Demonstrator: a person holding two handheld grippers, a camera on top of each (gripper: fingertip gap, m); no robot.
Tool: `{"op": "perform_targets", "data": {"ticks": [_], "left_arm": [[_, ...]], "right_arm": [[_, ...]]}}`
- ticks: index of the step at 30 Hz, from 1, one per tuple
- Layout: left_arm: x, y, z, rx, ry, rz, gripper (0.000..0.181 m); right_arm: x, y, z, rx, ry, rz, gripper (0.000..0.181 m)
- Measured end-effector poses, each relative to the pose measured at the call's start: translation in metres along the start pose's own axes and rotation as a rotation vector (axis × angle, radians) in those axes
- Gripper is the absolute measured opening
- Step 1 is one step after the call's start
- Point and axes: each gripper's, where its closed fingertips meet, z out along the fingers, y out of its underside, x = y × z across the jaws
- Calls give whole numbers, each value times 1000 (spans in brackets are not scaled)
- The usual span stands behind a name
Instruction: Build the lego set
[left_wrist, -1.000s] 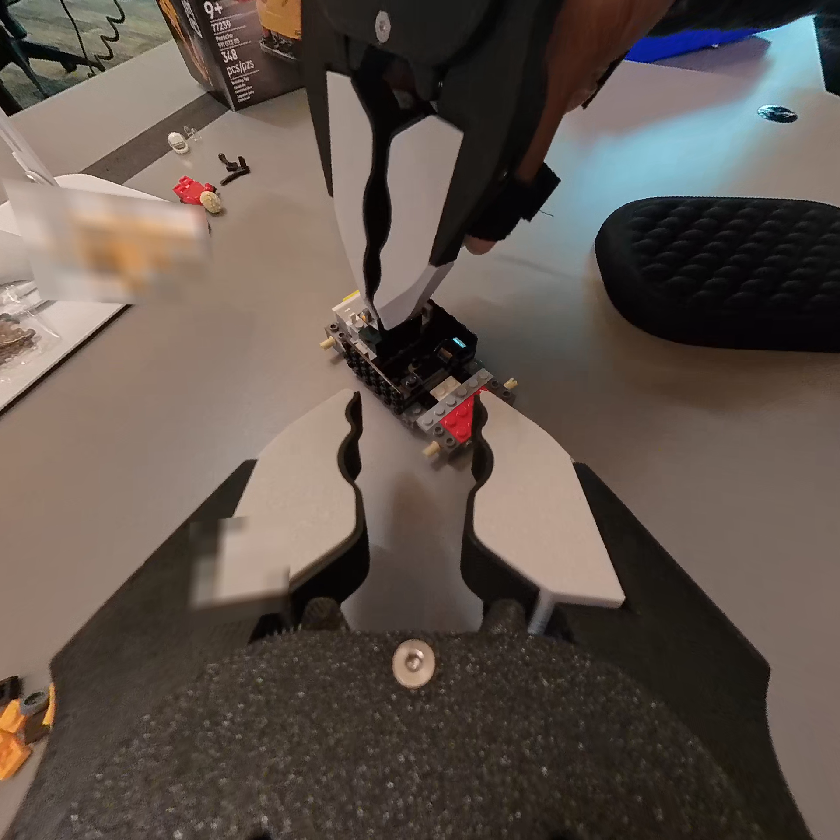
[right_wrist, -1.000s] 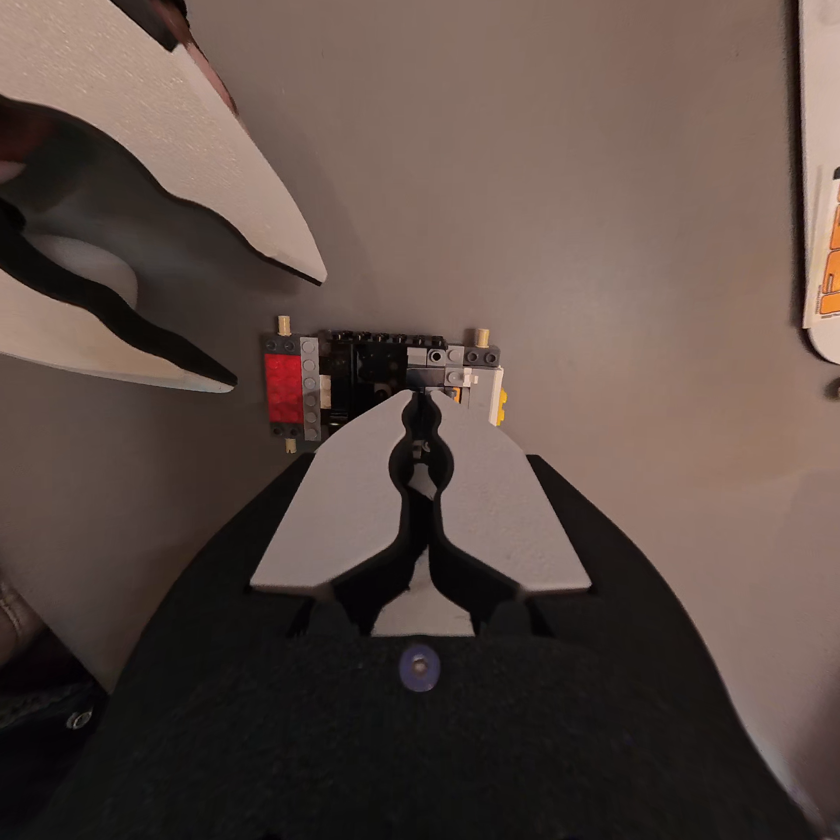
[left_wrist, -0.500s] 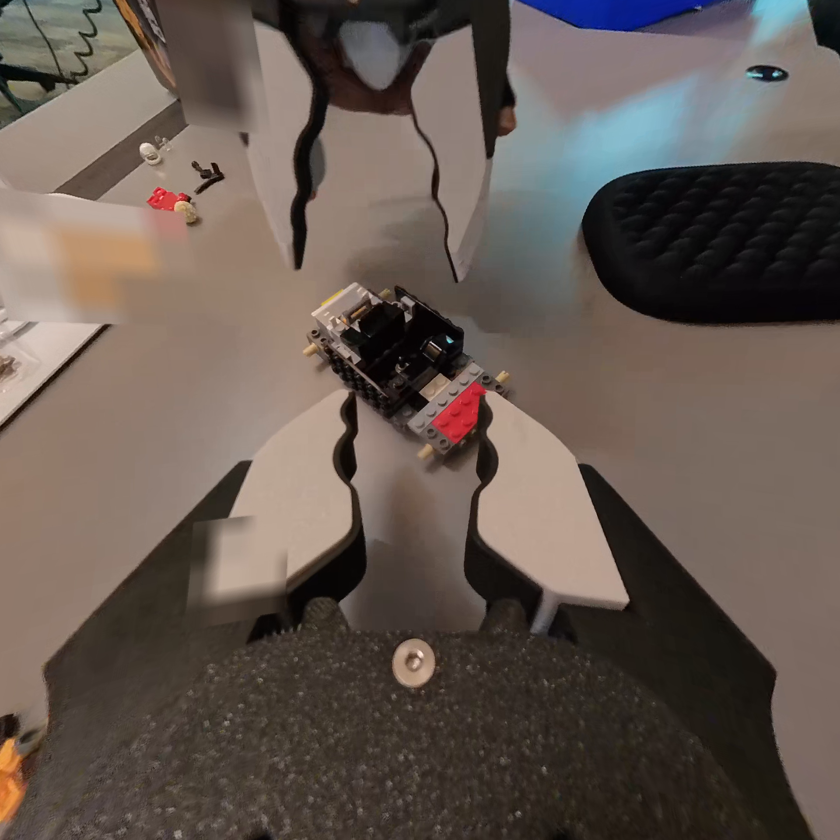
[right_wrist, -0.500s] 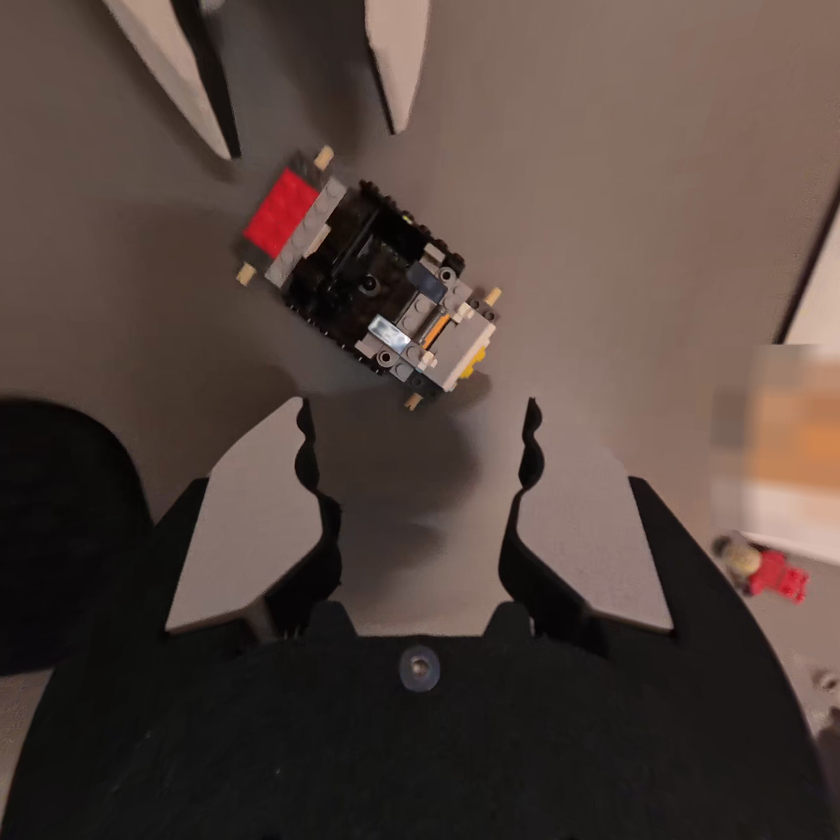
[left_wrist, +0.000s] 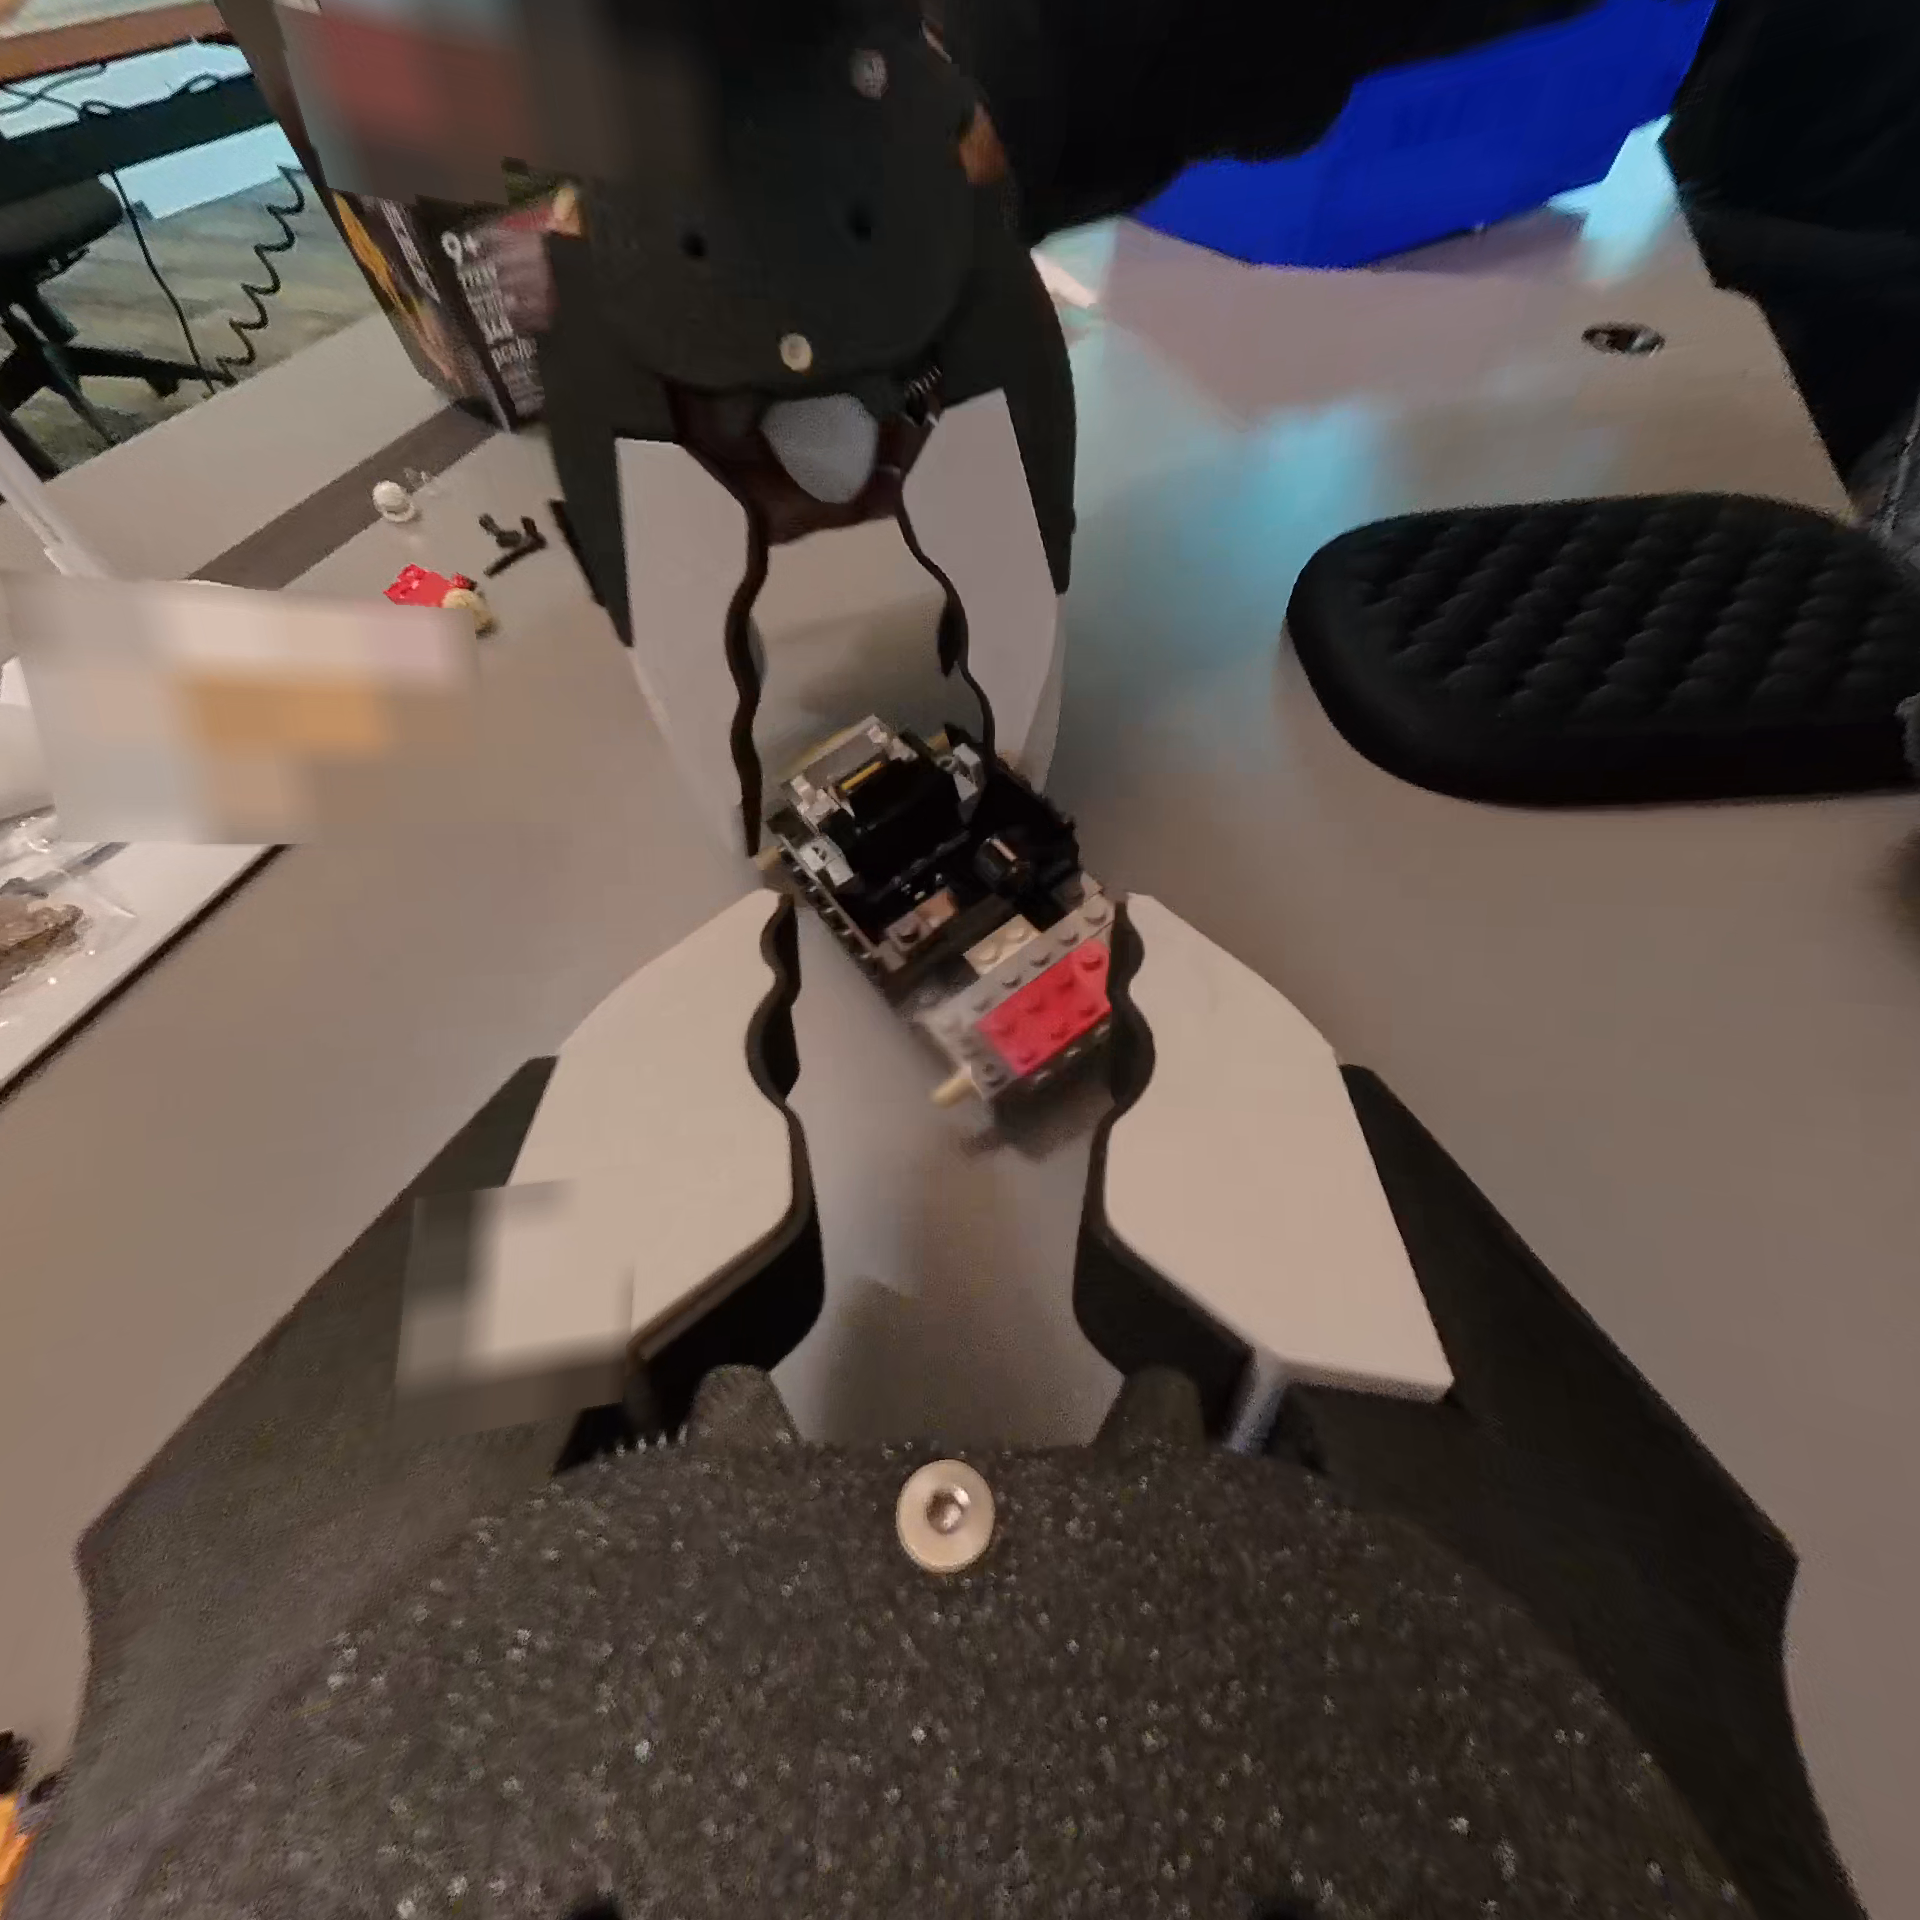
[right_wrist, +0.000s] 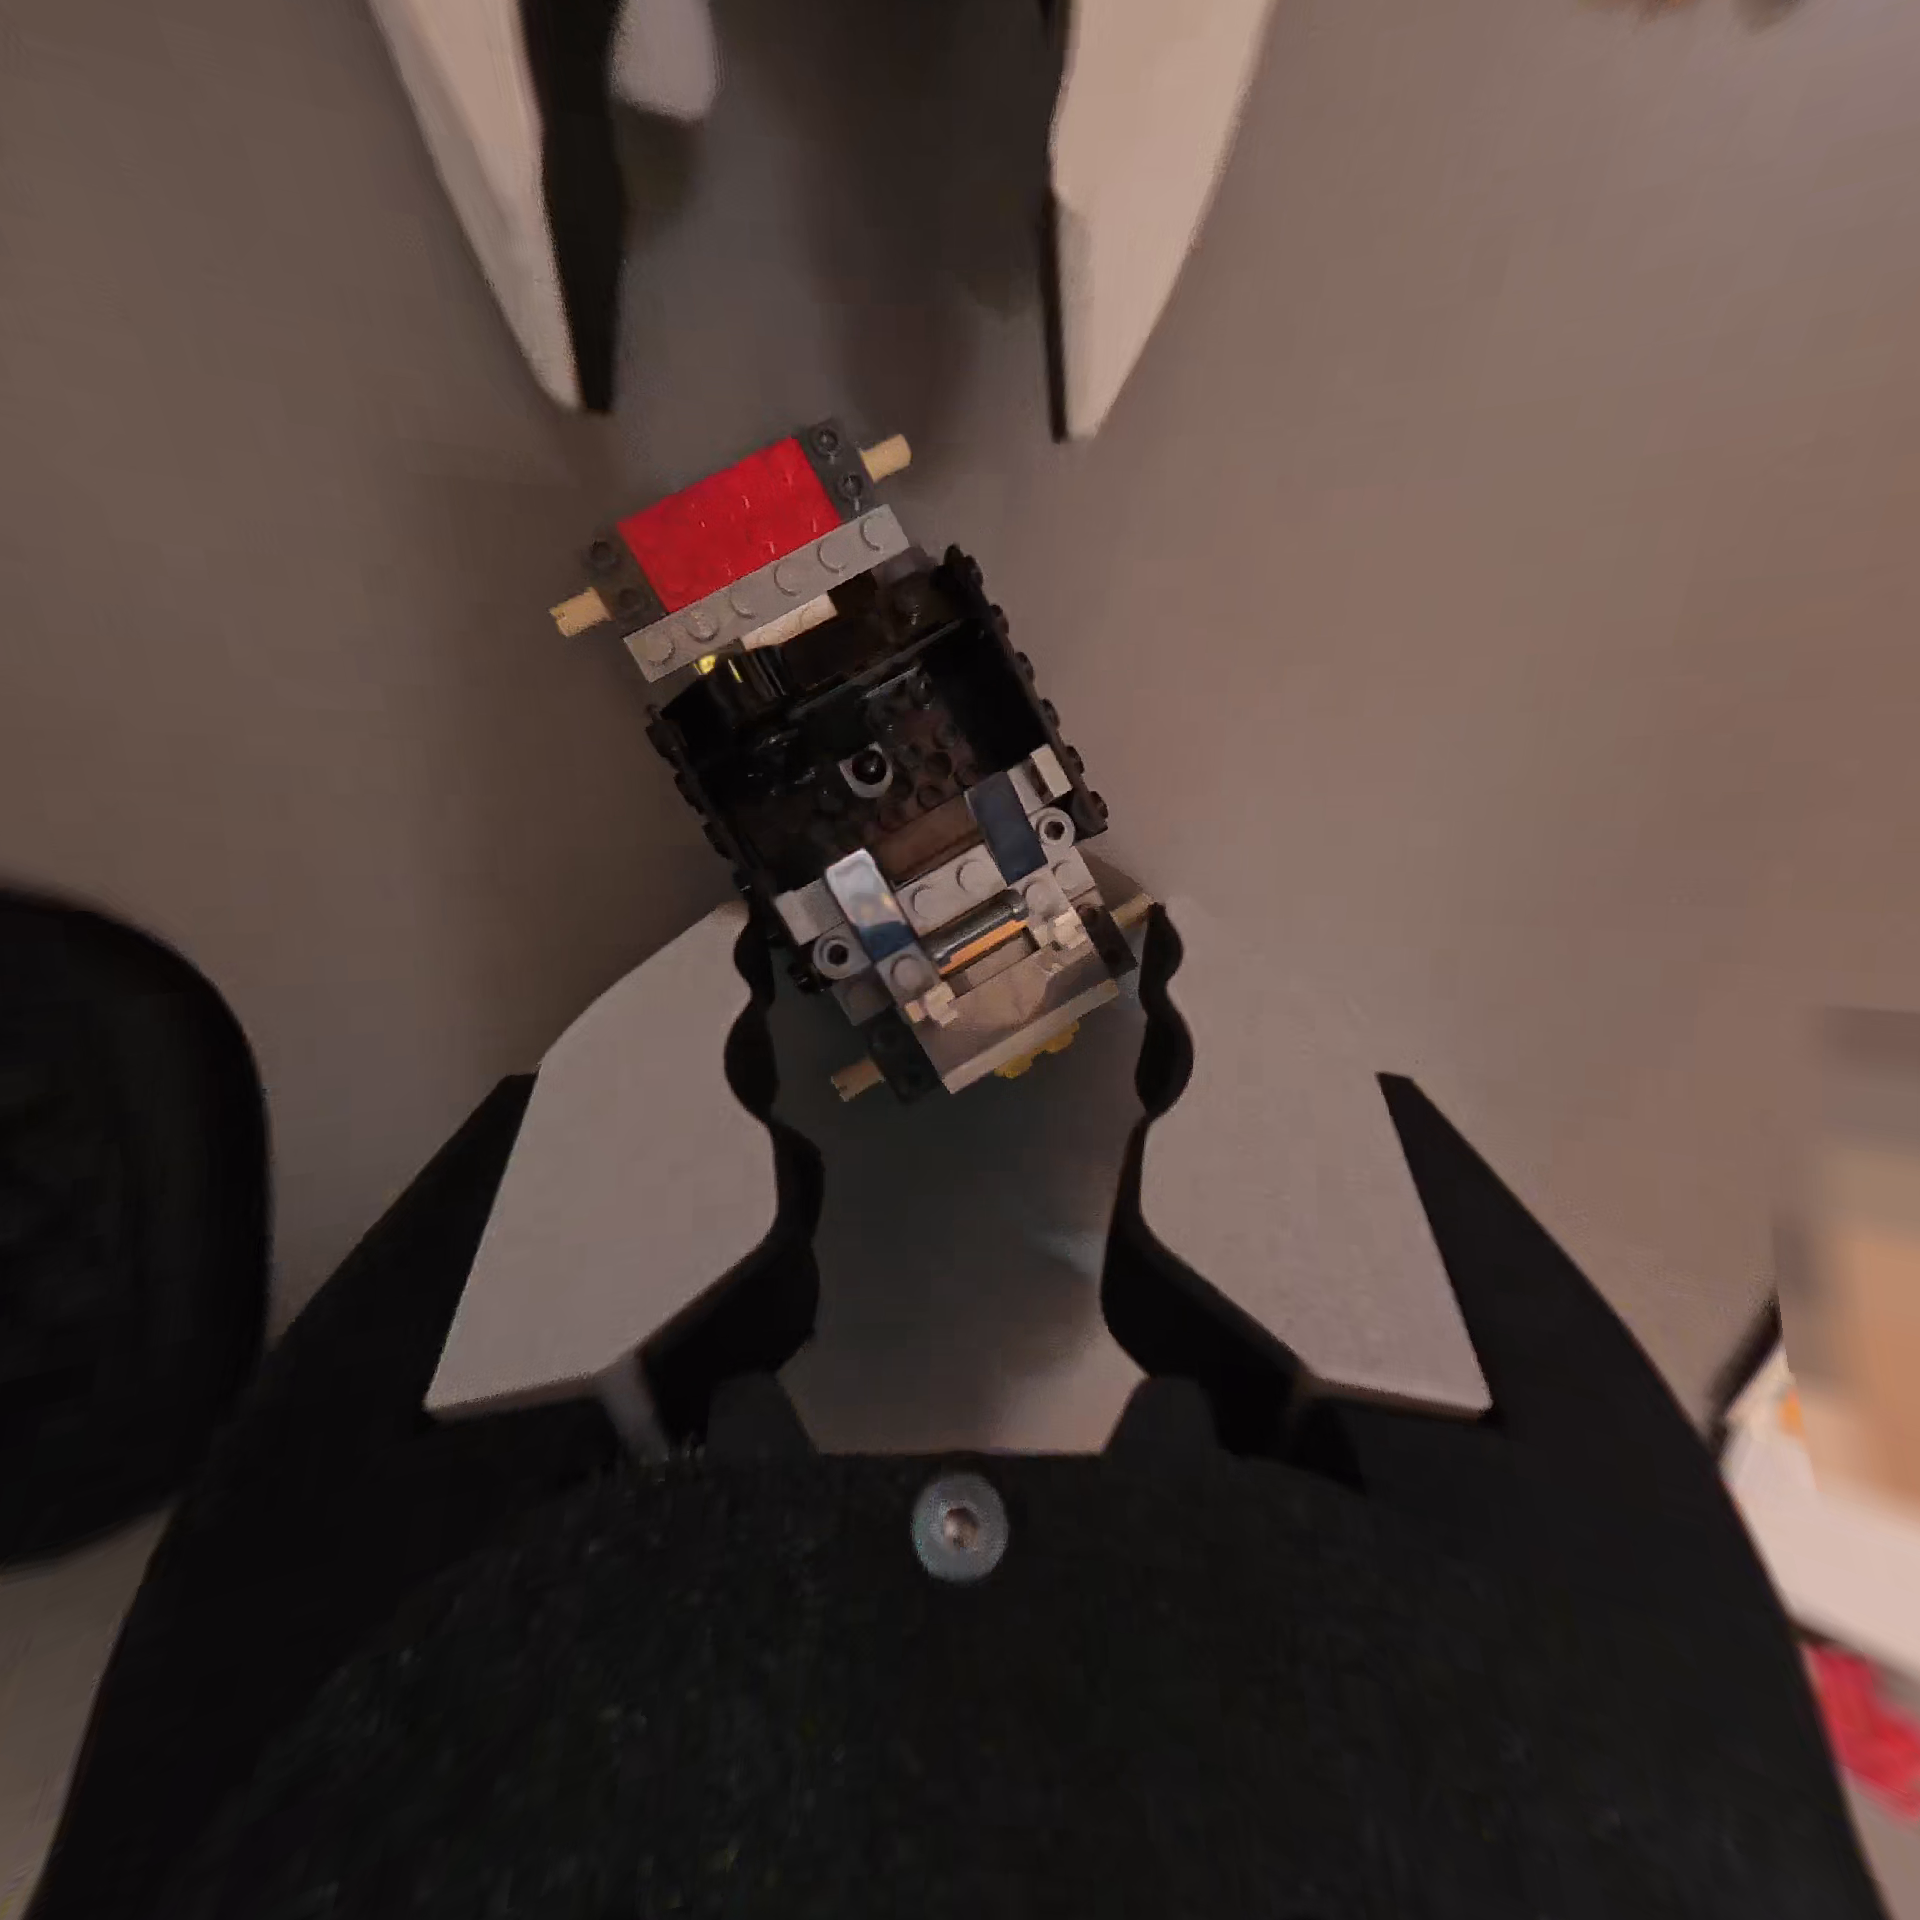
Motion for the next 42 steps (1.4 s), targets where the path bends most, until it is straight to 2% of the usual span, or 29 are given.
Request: {"op": "perform_targets", "data": {"ticks": [1, 5, 8, 13, 17, 19, 22, 25, 28, 31, 34, 38, 42], "left_arm": [[0, -4, -2, 26, 6, -13, 60], [-7, -21, -12, 142, 5, -84, 69], [-7, -11, -7, 89, 24, -135, 73], [0, 1, 0, 3, 44, -126, 80], [-3, -10, -5, 81, 85, -243, 84], [-8, -27, -12, 198, 105, -358, 88], [-23, -52, -28, 389, 139, -530, 82], [-25, -63, -32, 475, 207, -636, 85], [-17, -75, -33, 522, 289, -646, 84], [-12, -82, -31, 530, 307, -604, 69], [-15, -87, -32, 552, 312, -622, 66], [-20, -90, -33, 606, 388, -782, 64], [-28, -88, -38, 670, 469, -923, 66]], "right_arm": [[-2, -2, -4, 54, 16, 94, 62], [-16, -13, -17, 306, 26, 483, 56], [-24, -17, -17, 417, 63, 652, 56], [-28, -30, -24, 555, 161, 791, 56], [-24, -51, -46, 730, 275, 826, 55], [-21, -61, -55, 768, 370, 800, 56], [-18, -75, -66, 826, 474, 763, 56], [-15, -89, -76, 882, 528, 730, 55], [-13, -100, -79, 893, 541, 706, 55], [-12, -107, -79, 900, 527, 722, 55], [-11, -109, -83, 914, 535, 734, 55], [-14, -109, -96, 1011, 501, 710, 52], [-18, -106, -107, 1071, 488, 655, 56]]}}
